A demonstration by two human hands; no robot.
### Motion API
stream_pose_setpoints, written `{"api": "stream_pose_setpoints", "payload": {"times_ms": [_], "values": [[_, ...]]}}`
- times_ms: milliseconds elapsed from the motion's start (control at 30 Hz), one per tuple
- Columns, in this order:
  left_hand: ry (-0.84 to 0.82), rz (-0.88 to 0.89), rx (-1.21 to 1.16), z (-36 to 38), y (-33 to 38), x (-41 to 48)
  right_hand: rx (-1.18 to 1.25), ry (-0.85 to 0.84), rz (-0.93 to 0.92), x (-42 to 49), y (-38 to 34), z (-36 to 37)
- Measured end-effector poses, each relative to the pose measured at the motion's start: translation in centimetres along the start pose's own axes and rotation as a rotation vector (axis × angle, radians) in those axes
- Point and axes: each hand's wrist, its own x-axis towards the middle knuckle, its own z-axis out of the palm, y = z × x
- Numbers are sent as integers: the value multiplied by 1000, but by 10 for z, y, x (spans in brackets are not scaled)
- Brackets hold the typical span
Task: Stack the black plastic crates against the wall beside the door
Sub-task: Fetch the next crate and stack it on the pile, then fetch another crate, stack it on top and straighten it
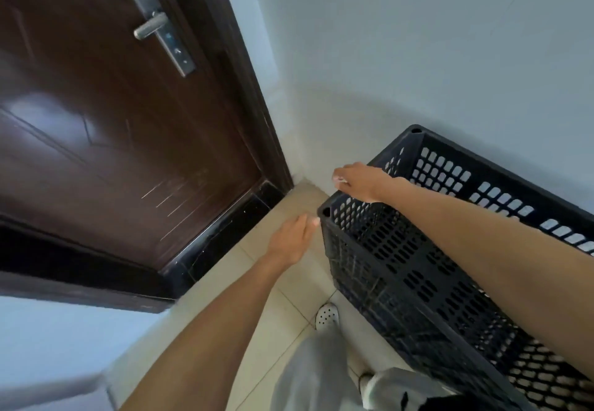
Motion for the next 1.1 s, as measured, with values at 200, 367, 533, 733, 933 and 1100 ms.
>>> {"api": "stream_pose_setpoints", "payload": {"times_ms": [200,367,533,733,933,1100], "values": [[47,-205,198,-4,-66,-106,-219,-55,-321,-17,-90,29],[262,-402,51,-4,-109,-209,-366,-97,-685,-40,-192,67],[445,-655,-43,4,-137,-321,-447,-201,-855,-64,-292,113],[537,-901,-145,24,-163,-461,-441,-359,-1068,-105,-406,179],[646,-1160,-262,67,-180,-614,-536,-482,-1259,-186,-530,264],[632,-1364,-307,104,-201,-755,-592,-541,-1433,-275,-633,341]]}}
